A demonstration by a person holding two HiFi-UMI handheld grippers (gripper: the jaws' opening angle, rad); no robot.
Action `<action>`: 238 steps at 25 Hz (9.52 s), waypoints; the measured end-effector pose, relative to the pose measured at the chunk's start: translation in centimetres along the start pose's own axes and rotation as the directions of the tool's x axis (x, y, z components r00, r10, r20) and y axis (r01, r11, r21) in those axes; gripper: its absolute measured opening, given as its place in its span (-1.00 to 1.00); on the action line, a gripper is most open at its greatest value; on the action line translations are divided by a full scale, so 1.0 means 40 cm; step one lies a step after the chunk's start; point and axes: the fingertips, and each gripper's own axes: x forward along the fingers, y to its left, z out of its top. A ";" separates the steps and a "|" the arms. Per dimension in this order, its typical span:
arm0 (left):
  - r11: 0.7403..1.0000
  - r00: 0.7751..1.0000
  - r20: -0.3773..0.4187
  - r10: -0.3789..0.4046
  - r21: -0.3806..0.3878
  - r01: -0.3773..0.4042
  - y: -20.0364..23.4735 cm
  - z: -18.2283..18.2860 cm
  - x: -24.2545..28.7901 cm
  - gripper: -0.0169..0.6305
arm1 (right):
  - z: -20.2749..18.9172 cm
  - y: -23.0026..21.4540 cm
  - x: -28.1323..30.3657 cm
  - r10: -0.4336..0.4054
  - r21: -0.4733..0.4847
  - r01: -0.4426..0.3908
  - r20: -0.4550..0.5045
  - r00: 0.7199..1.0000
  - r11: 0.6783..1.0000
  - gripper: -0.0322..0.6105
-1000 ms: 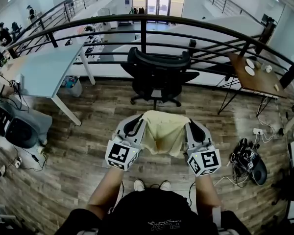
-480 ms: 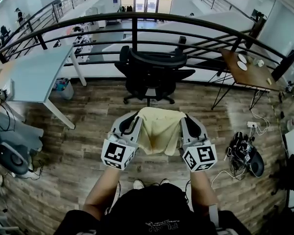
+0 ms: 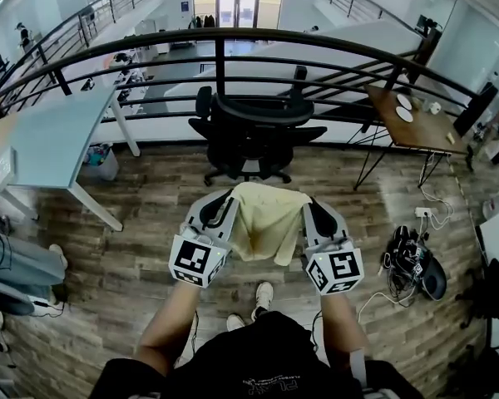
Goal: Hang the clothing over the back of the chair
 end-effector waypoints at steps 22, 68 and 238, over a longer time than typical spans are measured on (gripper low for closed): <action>0.997 0.997 -0.009 0.077 0.021 -0.077 0.108 -0.021 0.235 -0.84 | 0.007 -0.175 0.224 0.066 -0.032 -0.065 0.040 0.997 0.997 -0.80; 0.959 0.980 0.018 0.196 0.205 -0.195 0.312 0.105 0.520 -0.84 | 0.174 -0.349 0.536 0.219 -0.169 -0.185 0.214 0.952 0.968 -0.80; 0.972 0.996 -0.053 0.073 0.226 -0.059 0.776 0.062 0.905 -0.91 | 0.190 -0.599 1.085 0.114 -0.347 -0.079 0.082 0.990 0.935 -0.84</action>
